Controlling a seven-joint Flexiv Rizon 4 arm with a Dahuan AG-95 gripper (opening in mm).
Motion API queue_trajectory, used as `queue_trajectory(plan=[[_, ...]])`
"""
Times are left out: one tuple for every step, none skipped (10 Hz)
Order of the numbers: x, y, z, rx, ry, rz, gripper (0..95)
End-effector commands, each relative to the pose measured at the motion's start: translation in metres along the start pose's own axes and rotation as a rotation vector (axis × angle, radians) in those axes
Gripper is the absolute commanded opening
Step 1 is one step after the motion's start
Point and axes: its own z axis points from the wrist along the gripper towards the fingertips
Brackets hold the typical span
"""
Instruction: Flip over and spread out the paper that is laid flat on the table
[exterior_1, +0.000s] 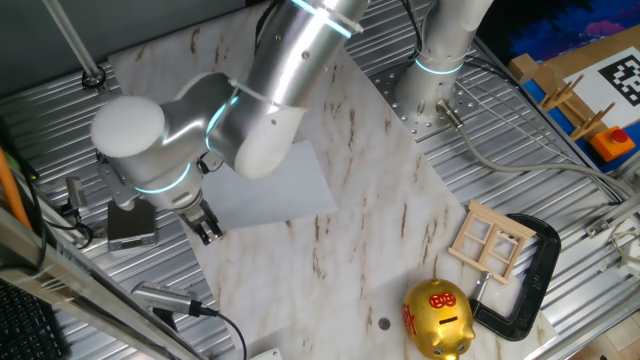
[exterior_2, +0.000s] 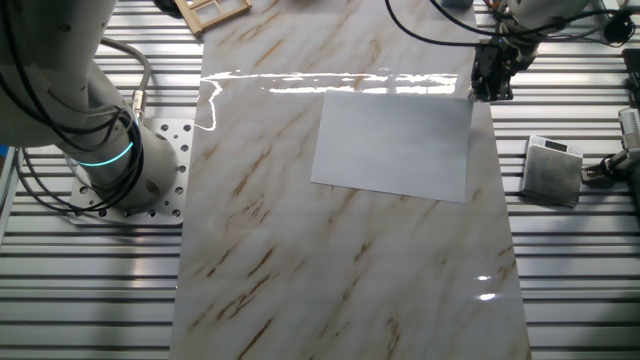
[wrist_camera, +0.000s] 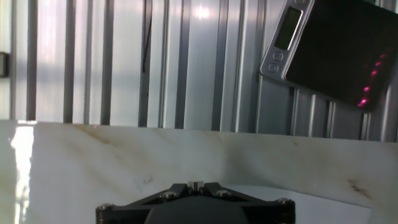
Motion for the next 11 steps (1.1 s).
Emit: queue_trajectory(plan=[[0.007,-0.002,-0.007,-0.006,0.001,-0.022,0.0],[0.012,-0.005,-0.012,-0.009,0.002,-0.038,0.0],[0.016,-0.007,-0.015,-0.010,0.007,-0.047,0.0],[0.020,-0.009,-0.017,-0.011,0.010,-0.056,0.0],[0.024,-0.011,-0.021,-0.013,0.014,-0.063,0.0],[0.027,-0.012,-0.026,-0.015,0.019,-0.067,0.0],[0.030,-0.013,-0.030,-0.016,0.022,-0.074,0.0],[0.032,-0.014,-0.034,-0.017,0.025,-0.078,0.0],[0.035,-0.017,-0.040,-0.018,0.029,-0.089,0.0],[0.037,-0.020,-0.048,-0.021,0.035,-0.096,0.0],[0.037,-0.021,-0.053,-0.023,0.039,-0.100,0.0]])
